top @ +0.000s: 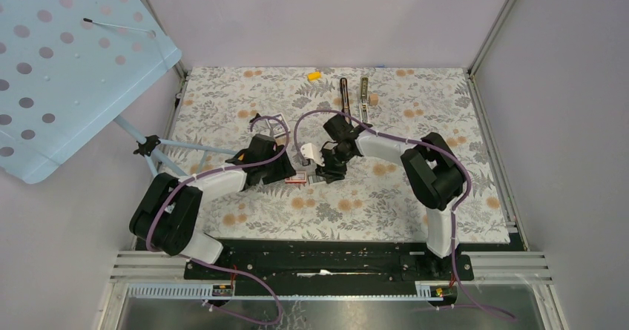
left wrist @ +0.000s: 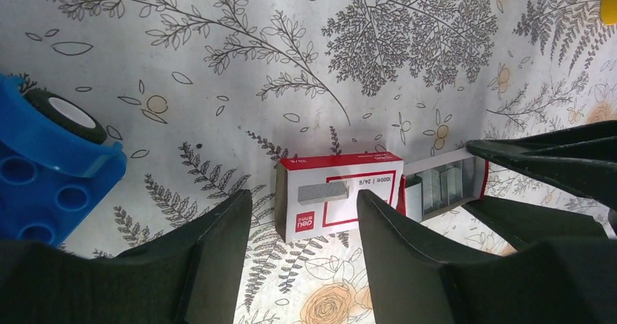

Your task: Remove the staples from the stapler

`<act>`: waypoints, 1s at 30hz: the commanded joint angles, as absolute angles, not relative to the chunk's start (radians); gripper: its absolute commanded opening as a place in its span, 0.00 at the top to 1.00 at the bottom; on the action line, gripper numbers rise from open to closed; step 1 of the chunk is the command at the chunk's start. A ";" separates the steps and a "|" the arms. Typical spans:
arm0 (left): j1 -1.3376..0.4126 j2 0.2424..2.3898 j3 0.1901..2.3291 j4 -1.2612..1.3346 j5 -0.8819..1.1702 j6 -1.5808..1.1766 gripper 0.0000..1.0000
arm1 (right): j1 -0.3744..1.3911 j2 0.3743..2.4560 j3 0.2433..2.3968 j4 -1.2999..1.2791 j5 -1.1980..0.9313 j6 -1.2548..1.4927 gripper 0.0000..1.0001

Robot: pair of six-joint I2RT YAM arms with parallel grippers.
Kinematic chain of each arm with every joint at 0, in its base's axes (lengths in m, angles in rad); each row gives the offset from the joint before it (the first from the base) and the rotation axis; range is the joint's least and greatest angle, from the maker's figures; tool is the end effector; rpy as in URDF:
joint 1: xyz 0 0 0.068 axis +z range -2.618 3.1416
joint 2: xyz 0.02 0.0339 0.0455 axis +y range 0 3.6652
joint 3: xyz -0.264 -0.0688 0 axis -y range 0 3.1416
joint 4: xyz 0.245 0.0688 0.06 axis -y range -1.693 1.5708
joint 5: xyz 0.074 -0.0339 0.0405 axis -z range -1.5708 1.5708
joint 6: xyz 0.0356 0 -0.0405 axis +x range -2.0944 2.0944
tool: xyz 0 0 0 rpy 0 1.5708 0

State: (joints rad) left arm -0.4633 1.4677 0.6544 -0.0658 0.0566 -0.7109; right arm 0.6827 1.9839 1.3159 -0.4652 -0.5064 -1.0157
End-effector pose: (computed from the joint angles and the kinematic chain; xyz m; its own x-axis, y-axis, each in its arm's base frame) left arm 0.2448 -0.1245 0.1550 -0.8343 -0.3115 -0.4549 -0.0870 0.8892 -0.4492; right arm 0.2995 0.2658 0.1554 0.2340 -0.7676 -0.5967 -0.9721 -0.1964 -0.1286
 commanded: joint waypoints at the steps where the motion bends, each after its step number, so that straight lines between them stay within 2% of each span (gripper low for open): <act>1: -0.463 1.499 0.668 -0.059 0.085 -0.690 0.41 | 0.693 2.000 1.365 -0.454 -0.492 -0.993 0.64; 30: -0.469 1.529 0.673 -0.052 0.112 -0.669 0.45 | 0.719 1.991 1.381 -0.412 -0.492 -1.005 0.65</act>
State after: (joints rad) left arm -0.4633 1.4956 0.6617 -0.0315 0.0990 -0.6880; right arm 0.7044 2.0132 1.3605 -0.4419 -0.4877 -1.0000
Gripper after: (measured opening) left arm 0.549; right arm 0.450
